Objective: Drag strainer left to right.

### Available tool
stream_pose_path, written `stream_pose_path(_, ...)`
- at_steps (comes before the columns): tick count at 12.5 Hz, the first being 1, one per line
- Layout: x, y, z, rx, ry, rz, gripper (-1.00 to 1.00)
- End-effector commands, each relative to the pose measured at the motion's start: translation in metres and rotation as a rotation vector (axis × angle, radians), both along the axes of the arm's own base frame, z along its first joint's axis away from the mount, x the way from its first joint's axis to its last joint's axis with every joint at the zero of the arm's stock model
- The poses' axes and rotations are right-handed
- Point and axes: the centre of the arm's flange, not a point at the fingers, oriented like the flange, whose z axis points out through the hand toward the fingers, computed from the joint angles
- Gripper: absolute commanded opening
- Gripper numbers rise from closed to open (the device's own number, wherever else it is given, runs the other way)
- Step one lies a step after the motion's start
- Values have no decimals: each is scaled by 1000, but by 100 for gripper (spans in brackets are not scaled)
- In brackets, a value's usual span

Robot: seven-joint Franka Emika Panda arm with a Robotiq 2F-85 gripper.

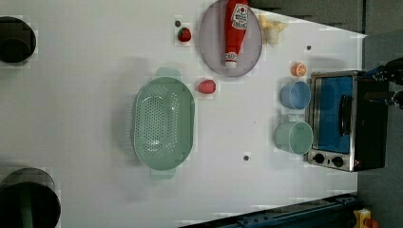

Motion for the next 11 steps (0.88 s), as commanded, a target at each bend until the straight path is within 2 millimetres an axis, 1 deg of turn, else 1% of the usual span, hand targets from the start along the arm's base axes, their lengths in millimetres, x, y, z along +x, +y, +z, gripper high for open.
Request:
stream_pose_path(1,-152,-39,69,32,6,-102,46)
stream_pose_path(3,-150,-25,67,24,10,-77,89)
stream_pose_path(4,-149,-18,67,17,7,-64,100)
stream_pose_path(6,-145,-2,66,5,-4,-35,100)
stream_pose_path(7,-140,12,64,-5,-10,-8,100)
stream_pose_path(8,-134,31,60,-17,-23,13,100)
stream_pose_path(9,-128,54,54,-30,-32,23,100)
stream_pose_path(11,-119,106,30,-61,-13,11,100)
